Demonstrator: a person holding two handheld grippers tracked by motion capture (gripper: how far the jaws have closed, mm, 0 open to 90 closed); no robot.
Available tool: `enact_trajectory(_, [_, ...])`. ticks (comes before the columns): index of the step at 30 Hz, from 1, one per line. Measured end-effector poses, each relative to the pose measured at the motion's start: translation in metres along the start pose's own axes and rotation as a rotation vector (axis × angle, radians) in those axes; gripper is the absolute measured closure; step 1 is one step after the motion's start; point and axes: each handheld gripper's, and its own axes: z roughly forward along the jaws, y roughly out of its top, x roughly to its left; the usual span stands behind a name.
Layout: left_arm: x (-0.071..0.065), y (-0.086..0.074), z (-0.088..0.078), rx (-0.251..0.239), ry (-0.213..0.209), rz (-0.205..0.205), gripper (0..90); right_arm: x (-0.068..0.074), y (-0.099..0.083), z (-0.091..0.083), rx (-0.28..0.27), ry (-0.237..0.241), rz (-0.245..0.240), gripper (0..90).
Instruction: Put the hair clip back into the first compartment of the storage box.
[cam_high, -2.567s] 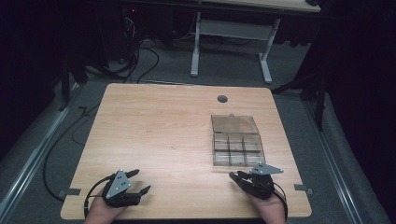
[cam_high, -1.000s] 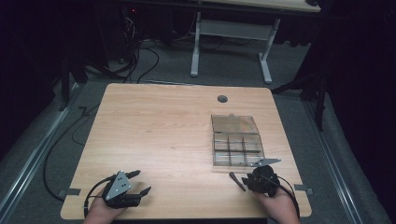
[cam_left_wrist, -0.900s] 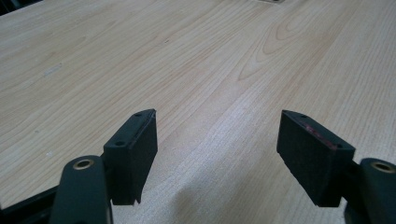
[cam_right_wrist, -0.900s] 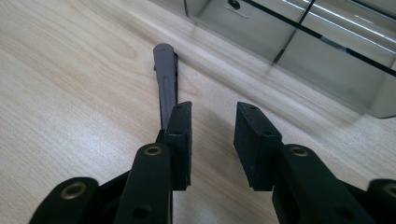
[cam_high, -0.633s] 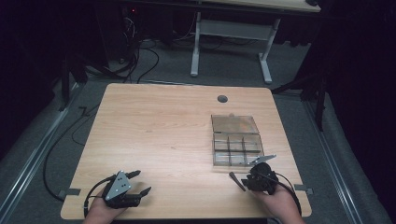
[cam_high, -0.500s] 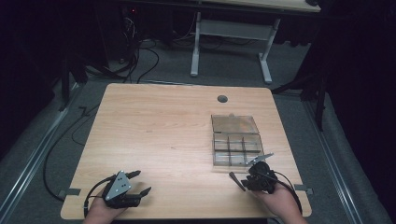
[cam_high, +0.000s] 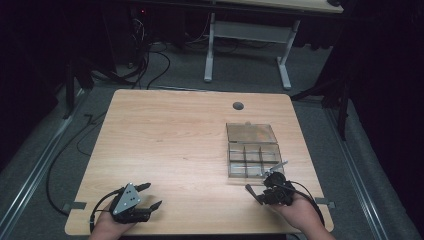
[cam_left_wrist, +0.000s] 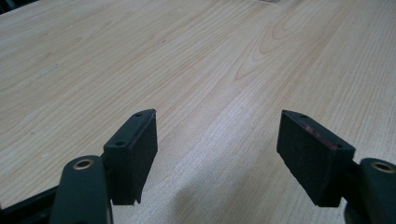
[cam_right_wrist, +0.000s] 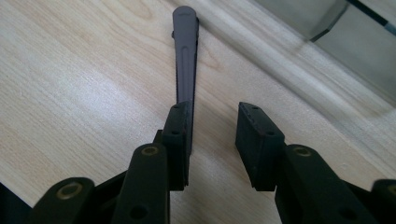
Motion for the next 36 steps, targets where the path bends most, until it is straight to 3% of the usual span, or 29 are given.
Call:
enact_trajectory(8, [0.0,0.0,0.0,0.001,0.0,0.002,29.4,0.003,0.005,0.0,0.058,0.008,-0.03,62.8])
enact_trajectory(29, [0.0,0.0,0.0,0.002,-0.004,0.001,29.4,0.011,0.024,0.0,0.108,0.017,-0.093,59.7])
enact_trajectory(31, [0.0,0.0,0.0,0.002,-0.004,0.002,29.4,0.014,0.027,0.0,0.123,0.015,-0.07,60.1])
enact_trajectory(36, [0.0,0.0,0.0,0.001,-0.005,0.004,29.4,0.016,0.034,0.005,0.133,0.009,-0.089,62.0])
